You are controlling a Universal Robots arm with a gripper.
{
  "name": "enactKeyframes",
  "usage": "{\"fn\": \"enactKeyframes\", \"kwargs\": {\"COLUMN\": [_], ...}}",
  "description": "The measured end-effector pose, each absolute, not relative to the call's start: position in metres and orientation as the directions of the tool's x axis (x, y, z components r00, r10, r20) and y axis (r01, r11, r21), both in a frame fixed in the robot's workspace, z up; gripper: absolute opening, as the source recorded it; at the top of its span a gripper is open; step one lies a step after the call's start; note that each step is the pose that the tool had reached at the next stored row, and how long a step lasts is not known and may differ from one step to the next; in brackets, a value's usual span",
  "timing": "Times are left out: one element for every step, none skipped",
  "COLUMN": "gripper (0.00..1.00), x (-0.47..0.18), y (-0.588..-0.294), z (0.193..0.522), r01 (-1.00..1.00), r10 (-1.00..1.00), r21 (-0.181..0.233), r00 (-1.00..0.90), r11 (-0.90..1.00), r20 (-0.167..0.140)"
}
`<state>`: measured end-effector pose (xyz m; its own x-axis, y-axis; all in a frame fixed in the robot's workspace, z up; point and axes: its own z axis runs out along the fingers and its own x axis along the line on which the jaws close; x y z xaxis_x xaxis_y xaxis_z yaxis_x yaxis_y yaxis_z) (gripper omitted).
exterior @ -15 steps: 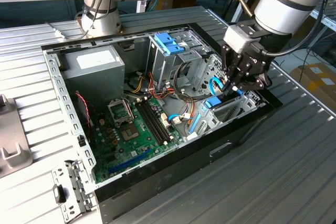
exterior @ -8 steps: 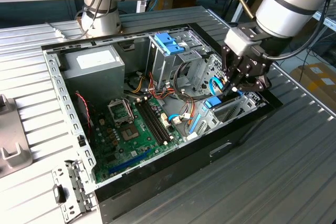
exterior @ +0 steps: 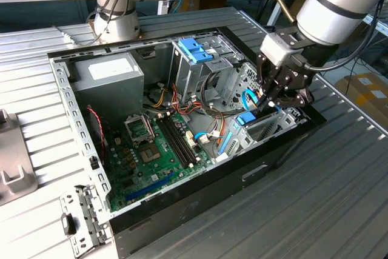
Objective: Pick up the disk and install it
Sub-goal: 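Insert the second disk wire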
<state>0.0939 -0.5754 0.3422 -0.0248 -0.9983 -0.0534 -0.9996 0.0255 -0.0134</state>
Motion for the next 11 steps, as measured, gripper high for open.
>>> {"fn": "enactKeyframes", "kwargs": {"gripper": [0.16,0.16,0.16,0.16,0.16,0.16,0.16,0.16,0.16,0.16,0.16], "x": [0.0939,0.0939,0.0939,0.0939,0.0939,0.0939,0.0939,0.0939,0.0939,0.0939,0.0939], "y": [-0.5754,-0.5753,-0.5754,-0.5754,-0.5754,-0.5755,-0.5755,-0.5755,-0.5755,-0.5755,-0.5756], "z": [0.3417,0.3413,0.3411,0.3405,0.3402,0.34,0.34,0.3399,0.3398,0.3398,0.3397], "r01": [-1.0,-1.0,-1.0,-1.0,-1.0,-1.0,-1.0,-1.0,-1.0,-1.0,-1.0], "r10": [-0.998,-0.998,-0.998,-0.998,-0.998,-0.998,-0.998,-0.998,-0.998,-0.998,-0.998], "r21": [-0.013,-0.013,-0.013,-0.013,-0.013,-0.013,-0.013,-0.013,-0.013,-0.013,-0.013], "r00": [-0.025,-0.025,-0.025,-0.025,-0.025,-0.025,-0.025,-0.025,-0.025,-0.025,-0.025], "r11": [0.026,0.026,0.026,0.026,0.026,0.026,0.026,0.026,0.026,0.026,0.026], "r20": [-0.053,-0.054,-0.053,-0.054,-0.054,-0.054,-0.054,-0.054,-0.054,-0.054,-0.054]}}
